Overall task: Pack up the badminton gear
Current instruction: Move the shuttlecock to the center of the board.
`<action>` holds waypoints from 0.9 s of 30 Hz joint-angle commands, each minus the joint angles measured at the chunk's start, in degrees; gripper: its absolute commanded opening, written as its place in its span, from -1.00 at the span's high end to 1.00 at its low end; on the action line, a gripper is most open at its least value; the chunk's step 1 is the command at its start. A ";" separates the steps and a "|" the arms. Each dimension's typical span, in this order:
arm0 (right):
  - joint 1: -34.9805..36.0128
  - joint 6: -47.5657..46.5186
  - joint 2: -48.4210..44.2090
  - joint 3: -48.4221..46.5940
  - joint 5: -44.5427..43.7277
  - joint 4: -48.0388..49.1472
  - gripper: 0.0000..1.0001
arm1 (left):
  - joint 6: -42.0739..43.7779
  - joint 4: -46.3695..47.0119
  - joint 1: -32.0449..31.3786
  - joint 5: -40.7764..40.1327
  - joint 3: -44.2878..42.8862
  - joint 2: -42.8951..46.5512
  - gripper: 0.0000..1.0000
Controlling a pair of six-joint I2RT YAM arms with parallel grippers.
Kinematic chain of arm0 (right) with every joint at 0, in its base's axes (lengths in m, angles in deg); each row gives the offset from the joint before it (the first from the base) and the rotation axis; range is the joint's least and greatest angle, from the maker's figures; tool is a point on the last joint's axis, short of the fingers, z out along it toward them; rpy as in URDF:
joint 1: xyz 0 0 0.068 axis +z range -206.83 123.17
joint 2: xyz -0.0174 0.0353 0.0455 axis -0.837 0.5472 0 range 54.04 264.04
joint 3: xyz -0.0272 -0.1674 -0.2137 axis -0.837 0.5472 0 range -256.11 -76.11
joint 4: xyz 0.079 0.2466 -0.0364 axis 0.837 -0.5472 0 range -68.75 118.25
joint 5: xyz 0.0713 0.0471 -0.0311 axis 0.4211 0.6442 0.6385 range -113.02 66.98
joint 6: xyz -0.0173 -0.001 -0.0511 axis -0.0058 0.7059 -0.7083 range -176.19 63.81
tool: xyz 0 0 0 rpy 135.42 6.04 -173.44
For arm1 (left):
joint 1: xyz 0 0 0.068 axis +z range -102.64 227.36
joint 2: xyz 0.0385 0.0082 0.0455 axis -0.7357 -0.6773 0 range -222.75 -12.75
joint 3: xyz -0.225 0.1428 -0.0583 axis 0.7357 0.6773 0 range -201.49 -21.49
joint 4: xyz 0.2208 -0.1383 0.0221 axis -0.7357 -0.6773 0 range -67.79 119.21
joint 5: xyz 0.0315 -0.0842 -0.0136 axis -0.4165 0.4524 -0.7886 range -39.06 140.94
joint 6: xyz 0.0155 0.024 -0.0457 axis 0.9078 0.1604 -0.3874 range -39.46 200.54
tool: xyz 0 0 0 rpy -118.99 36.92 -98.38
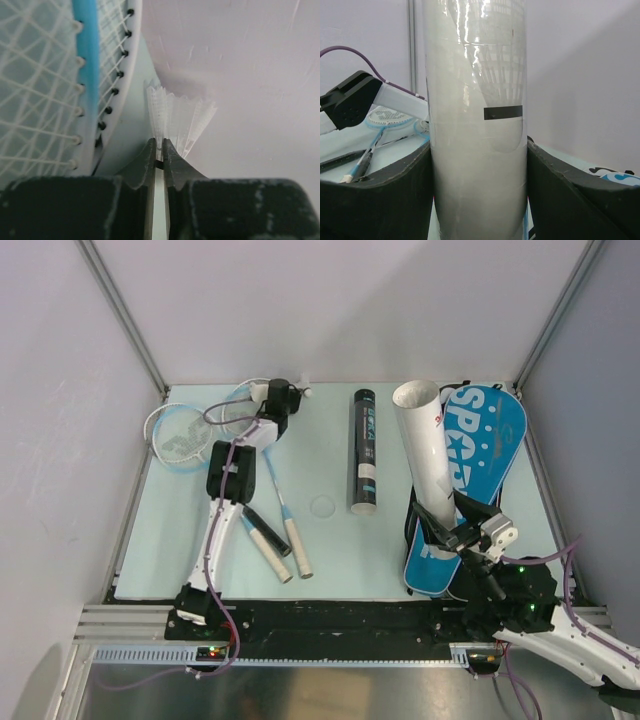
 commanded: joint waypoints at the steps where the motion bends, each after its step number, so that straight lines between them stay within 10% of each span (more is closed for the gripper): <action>1: 0.29 -0.19 -0.57 -2.51 0.40 3.72 0.29 | 3.06 0.40 -0.29 4.69 6.46 7.45 0.79; 15: 0.33 0.76 -0.99 -2.50 1.19 2.47 0.28 | 10.98 4.85 -5.74 -0.32 49.32 39.94 1.00; 27: 0.21 1.07 -1.06 -2.55 1.89 2.25 0.26 | 7.38 8.44 -13.43 -9.39 80.46 64.39 0.80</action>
